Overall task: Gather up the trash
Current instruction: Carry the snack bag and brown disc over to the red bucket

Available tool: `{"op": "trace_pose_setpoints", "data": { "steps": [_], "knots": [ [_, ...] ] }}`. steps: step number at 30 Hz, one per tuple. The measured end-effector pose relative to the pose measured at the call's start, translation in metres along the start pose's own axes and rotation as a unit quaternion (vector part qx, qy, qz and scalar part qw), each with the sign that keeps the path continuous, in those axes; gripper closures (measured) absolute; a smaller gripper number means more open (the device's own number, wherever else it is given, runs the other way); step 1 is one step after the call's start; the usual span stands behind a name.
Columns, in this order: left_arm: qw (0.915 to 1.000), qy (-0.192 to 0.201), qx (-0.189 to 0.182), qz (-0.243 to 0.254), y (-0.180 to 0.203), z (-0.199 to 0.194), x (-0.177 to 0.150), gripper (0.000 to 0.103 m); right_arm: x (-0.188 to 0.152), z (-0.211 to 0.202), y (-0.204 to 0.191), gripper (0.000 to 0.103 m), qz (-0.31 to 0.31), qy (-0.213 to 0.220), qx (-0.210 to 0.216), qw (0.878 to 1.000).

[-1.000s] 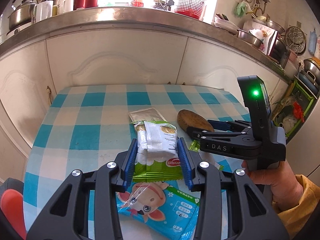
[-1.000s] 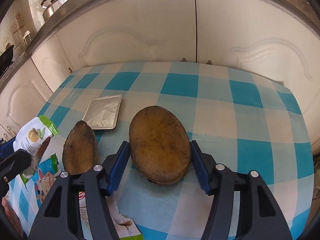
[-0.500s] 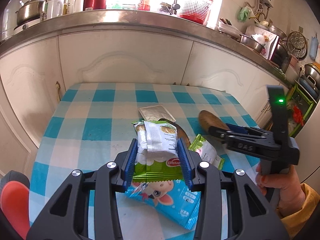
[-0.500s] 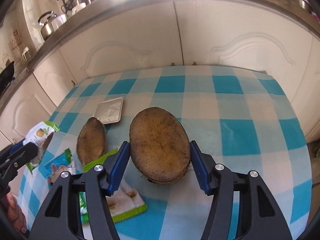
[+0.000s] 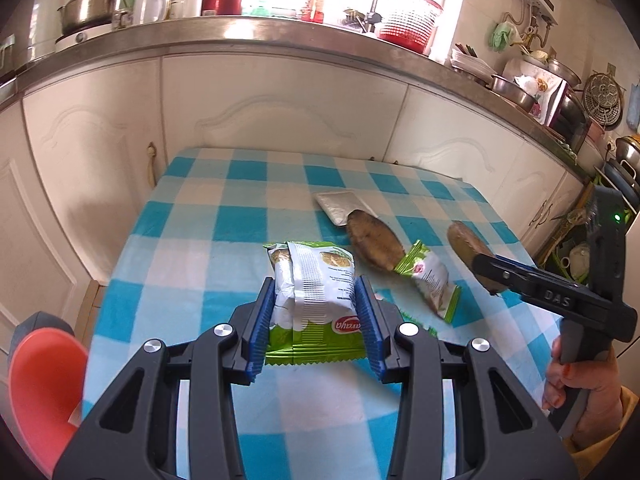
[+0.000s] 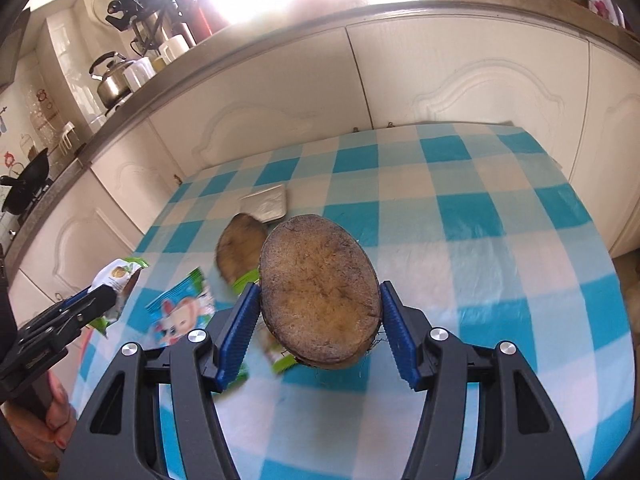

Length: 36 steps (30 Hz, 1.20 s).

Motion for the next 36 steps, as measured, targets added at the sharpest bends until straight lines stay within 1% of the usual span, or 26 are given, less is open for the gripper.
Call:
{"op": "trace_pose_setpoints", "data": {
  "steps": [8, 14, 18, 26, 36],
  "knots": [
    [0.9997, -0.001, 0.015, -0.017, -0.036, -0.021, -0.017, 0.061, -0.019, -0.016, -0.033, 0.042, -0.001, 0.000, 0.020, 1.000],
    [0.9989, -0.010, 0.029, -0.036, -0.071, -0.033, -0.035, 0.061, -0.033, -0.018, -0.069, 0.042, -0.020, -0.012, 0.033, 0.999],
    [0.9980, -0.011, 0.039, -0.049, -0.094, -0.041, -0.044, 0.061, -0.043, -0.012, -0.095, 0.042, -0.030, -0.026, 0.053, 0.998],
    [0.9946, -0.013, 0.064, -0.081, -0.143, -0.058, -0.062, 0.061, -0.058, 0.004, -0.150, 0.042, -0.068, -0.055, 0.082, 0.993],
    [0.9868, -0.025, 0.098, -0.127, -0.203, -0.070, -0.089, 0.061, -0.076, 0.034, -0.219, 0.042, -0.112, -0.102, 0.124, 0.981]
  ]
}}
Point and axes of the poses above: each gripper's, at about its wrist camera, not at the fingertips, and z roughly the way its jaws point, y to its right, x to its top, the point moved 8 cm from there along z, roughly the way its jaws point, and after that the axes turned 10 degrees about x, right-handed, at the moved point
